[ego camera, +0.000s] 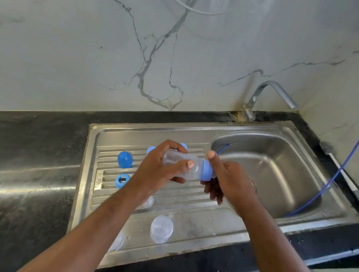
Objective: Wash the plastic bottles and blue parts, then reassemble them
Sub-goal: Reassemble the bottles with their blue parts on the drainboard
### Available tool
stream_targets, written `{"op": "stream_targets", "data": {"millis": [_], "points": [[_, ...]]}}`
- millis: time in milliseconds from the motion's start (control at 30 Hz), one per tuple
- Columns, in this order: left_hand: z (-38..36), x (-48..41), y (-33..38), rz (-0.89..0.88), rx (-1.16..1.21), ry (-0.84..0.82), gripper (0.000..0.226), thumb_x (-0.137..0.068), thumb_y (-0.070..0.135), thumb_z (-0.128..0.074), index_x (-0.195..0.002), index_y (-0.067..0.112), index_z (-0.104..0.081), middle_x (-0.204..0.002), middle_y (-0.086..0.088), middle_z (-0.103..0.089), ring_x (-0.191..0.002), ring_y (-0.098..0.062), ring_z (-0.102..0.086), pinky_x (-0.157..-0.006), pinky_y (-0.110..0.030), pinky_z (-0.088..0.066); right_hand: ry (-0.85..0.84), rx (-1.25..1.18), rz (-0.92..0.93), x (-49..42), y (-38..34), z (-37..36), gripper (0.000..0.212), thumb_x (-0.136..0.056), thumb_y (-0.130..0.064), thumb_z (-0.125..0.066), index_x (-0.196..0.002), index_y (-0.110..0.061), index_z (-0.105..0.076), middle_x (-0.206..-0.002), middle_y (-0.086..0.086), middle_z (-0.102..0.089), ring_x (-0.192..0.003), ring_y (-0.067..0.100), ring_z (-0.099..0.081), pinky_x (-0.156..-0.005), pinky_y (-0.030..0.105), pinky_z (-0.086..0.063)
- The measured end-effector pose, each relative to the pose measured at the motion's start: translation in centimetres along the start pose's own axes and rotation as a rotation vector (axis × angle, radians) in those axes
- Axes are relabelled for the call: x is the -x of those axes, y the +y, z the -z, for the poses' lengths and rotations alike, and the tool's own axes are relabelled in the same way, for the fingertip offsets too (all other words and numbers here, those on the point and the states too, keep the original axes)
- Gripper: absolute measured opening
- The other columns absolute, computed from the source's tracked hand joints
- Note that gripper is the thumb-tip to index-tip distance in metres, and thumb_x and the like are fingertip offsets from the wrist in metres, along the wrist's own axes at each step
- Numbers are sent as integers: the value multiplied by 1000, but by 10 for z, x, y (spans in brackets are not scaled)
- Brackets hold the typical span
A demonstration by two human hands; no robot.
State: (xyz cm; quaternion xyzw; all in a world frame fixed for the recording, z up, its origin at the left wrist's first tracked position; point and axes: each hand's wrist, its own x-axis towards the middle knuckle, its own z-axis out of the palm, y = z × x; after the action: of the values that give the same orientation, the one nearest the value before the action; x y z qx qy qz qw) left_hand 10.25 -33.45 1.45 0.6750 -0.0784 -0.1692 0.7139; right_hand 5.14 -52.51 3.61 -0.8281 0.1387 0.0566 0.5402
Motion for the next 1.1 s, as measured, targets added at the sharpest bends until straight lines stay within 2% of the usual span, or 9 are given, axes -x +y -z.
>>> {"op": "stream_targets", "data": {"millis": [200, 333, 467, 567, 700, 800, 867, 967, 1100], "points": [[-2, -5, -6, 125, 267, 4, 23, -88, 23, -76, -107, 17, -67, -114, -13, -67, -97, -27, -72, -71, -36, -59, -20, -200, -131, -5, -7, 21, 71, -86, -76, -41, -108, -15, -69, -89, 16, -75, -66, 35, -71, -53, 34, -53], [-5, -8, -8, 164, 382, 51, 20, -88, 22, -76, -105, 17, -68, -116, -16, -68, -96, -27, -72, -71, -34, -59, -38, -188, 182, -6, 6, 33, 37, -86, -20, -79, -119, -25, -63, -121, -1, -66, -95, 23, -72, -73, 37, -61], [-15, -10, -10, 167, 342, 46, 20, -88, 21, -76, -106, 16, -67, -116, -18, -67, -92, -24, -72, -70, -34, -59, -21, 83, 341, -9, 15, 33, 45, -76, -6, -85, -106, -33, -65, -111, -11, -68, -88, 10, -66, -74, 29, -59], [-22, -12, -9, 164, 349, 22, 27, -84, 25, -78, -106, 15, -66, -113, -16, -67, -92, -24, -72, -70, -34, -58, -11, 98, 235, -14, 11, 35, 8, -89, -26, -76, -91, -26, -69, -86, 0, -74, -68, 17, -68, -63, 33, -55], [-30, -14, -9, 196, 361, 48, 29, -85, 24, -77, -109, 13, -65, -115, -21, -67, -93, -27, -71, -70, -35, -59, -43, 27, 110, -20, 13, 46, 36, -96, -53, -55, -100, -21, -72, -89, 3, -75, -69, 22, -73, -61, 36, -57], [-35, -16, -9, 213, 379, 95, 25, -87, 24, -76, -107, 13, -65, -112, -20, -67, -91, -27, -71, -70, -35, -59, -129, 1, 239, -22, 23, 55, 37, -86, -25, -80, -120, -31, -67, -111, -8, -71, -87, 17, -73, -74, 32, -62], [-40, -15, -8, 224, 359, 98, 30, -84, 28, -78, -107, 14, -65, -113, -20, -68, -91, -26, -71, -70, -35, -59, -122, 74, 289, -26, 30, 54, 42, -79, -14, -85, -115, -30, -69, -103, -10, -73, -85, 14, -73, -74, 24, -59], [-48, -12, -10, 198, 323, 83, 34, -81, 29, -79, -107, 12, -64, -109, -16, -68, -90, -24, -71, -70, -35, -59, -109, 52, 240, -31, 31, 51, 11, -91, -29, -73, -93, -18, -71, -76, 1, -74, -65, 20, -72, -66, 30, -58], [-51, -7, -16, 148, 194, 71, 32, -85, 22, -78, -110, 9, -62, -109, -18, -67, -91, -27, -71, -71, -37, -60, -209, -129, 19, -30, 38, 48, 53, -90, -53, -63, -73, -3, -68, -66, 17, -68, -53, 31, -64, -53, 35, -53]]}}
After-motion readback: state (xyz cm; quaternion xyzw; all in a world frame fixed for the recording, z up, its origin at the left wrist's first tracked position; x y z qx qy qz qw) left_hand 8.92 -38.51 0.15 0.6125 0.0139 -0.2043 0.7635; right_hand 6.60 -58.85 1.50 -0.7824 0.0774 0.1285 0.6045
